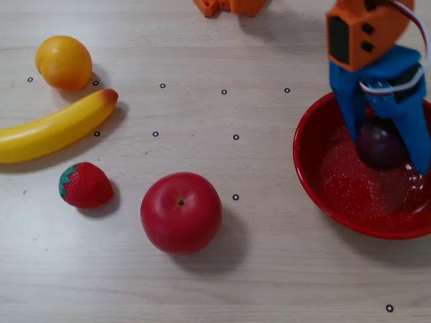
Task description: Put plum in the red bowl.
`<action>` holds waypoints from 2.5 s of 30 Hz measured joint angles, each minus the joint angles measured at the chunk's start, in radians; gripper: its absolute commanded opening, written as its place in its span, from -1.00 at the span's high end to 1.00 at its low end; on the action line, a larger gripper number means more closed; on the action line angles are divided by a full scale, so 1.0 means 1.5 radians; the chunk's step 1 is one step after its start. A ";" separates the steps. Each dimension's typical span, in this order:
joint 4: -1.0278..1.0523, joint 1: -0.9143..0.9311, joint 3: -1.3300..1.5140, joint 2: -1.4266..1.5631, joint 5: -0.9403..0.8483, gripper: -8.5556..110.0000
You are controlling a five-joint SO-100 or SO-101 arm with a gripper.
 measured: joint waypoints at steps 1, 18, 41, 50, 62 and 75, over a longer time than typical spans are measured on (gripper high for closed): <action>0.017 0.001 -0.026 -0.019 0.000 0.85; 0.110 0.000 -0.137 -0.127 0.000 0.12; 0.157 -0.204 -0.031 0.221 -0.078 0.85; 0.041 -0.267 0.217 0.412 -0.080 0.85; -0.130 -0.288 0.652 0.777 -0.090 0.85; -0.196 -0.289 1.046 1.147 -0.089 0.85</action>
